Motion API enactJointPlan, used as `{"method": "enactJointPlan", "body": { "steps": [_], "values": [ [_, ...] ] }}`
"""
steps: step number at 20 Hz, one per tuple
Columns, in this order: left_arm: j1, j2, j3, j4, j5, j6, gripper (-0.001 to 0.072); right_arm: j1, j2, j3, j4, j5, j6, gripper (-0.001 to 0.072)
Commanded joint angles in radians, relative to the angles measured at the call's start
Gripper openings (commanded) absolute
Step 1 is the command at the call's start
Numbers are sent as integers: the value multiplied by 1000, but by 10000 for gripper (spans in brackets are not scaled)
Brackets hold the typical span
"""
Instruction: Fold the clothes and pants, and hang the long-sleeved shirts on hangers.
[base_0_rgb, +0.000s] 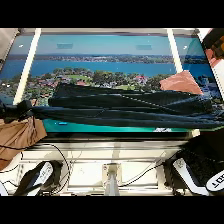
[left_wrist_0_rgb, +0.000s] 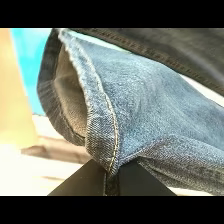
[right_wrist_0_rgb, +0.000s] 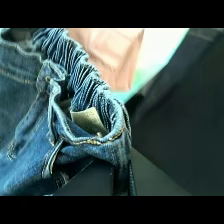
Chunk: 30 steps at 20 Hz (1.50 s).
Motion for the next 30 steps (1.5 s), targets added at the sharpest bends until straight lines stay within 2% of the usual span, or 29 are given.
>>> {"method": "enactJointPlan", "body": {
  "steps": [1,5,7,10,11,14,18,22,25,27,30],
  "values": [
    [1,1,43,99,-59,-4,34,72,24,64,-113,169,21,35],
    [1,1,111,110,-62,-19,34,137,23,89,-138,292,21,35],
    [1,1,129,117,-45,-24,34,143,22,89,-139,269,21,35],
    [-2,-23,129,94,66,-45,34,143,18,89,-108,131,25,35],
    [-2,-40,129,56,117,-45,34,143,13,89,-79,70,55,35],
    [-2,-130,129,-103,298,-45,34,143,-21,70,58,-94,134,35],
    [-65,-320,129,-208,421,-45,35,143,-140,9,252,-217,162,35],
    [-170,-506,129,-261,632,-46,34,146,-306,-21,289,-295,275,36],
    [-216,-605,129,-362,732,-45,35,173,-412,-20,317,-377,337,36],
    [-224,-638,129,-439,785,-45,35,210,-445,-20,367,-483,346,36],
    [-224,-642,129,-472,849,-45,35,278,-459,-20,437,-676,360,35]
  ]
}}
